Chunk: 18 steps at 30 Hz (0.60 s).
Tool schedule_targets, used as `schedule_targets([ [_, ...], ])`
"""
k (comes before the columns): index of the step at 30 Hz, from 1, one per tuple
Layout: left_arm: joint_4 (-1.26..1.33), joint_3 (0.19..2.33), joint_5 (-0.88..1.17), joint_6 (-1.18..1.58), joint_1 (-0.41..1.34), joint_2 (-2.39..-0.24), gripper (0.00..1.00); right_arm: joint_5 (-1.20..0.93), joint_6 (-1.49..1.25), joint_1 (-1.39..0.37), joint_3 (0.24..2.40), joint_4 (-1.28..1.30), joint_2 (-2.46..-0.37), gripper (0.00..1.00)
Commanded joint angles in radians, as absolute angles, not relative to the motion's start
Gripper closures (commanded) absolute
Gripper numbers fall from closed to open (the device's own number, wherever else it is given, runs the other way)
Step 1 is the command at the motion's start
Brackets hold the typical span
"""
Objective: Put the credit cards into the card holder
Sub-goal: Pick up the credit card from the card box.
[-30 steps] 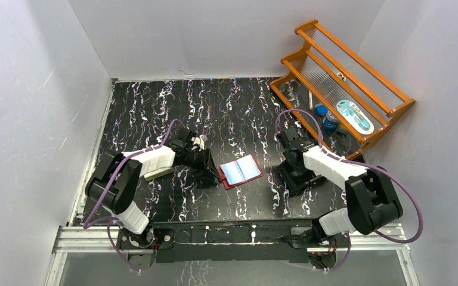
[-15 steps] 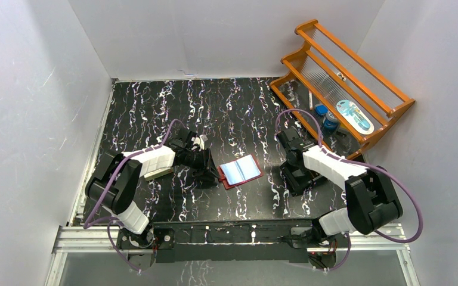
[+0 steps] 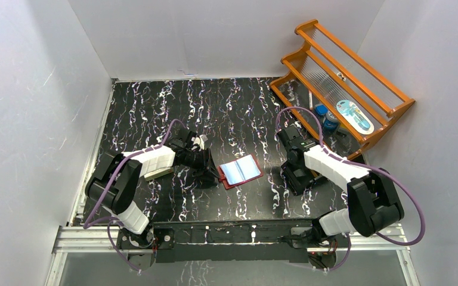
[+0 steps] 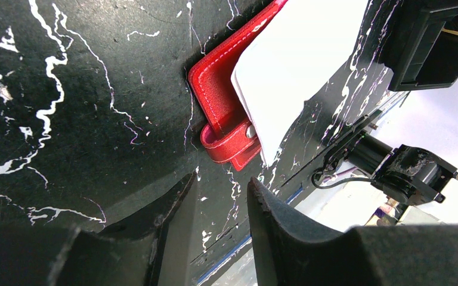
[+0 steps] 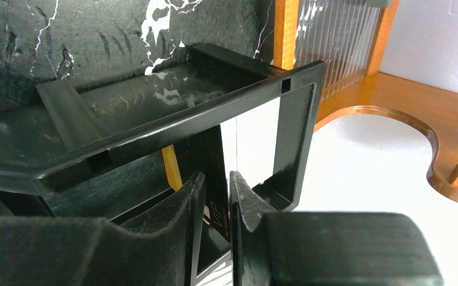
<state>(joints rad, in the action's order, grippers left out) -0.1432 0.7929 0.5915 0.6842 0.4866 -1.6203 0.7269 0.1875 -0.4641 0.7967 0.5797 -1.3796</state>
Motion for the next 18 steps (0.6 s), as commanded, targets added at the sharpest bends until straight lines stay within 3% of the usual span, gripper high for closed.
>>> schedule_targets([
  [1, -0.161, 0.789, 0.613, 0.686, 0.489, -1.567, 0.65, 0.756, 0.186, -0.456, 0.841, 0.593, -1.350, 0.73],
  [18, -0.160, 0.790, 0.613, 0.689, 0.489, -1.565, 0.63, 0.591, 0.040, -0.456, 0.986, 0.843, -1.342, 0.90],
])
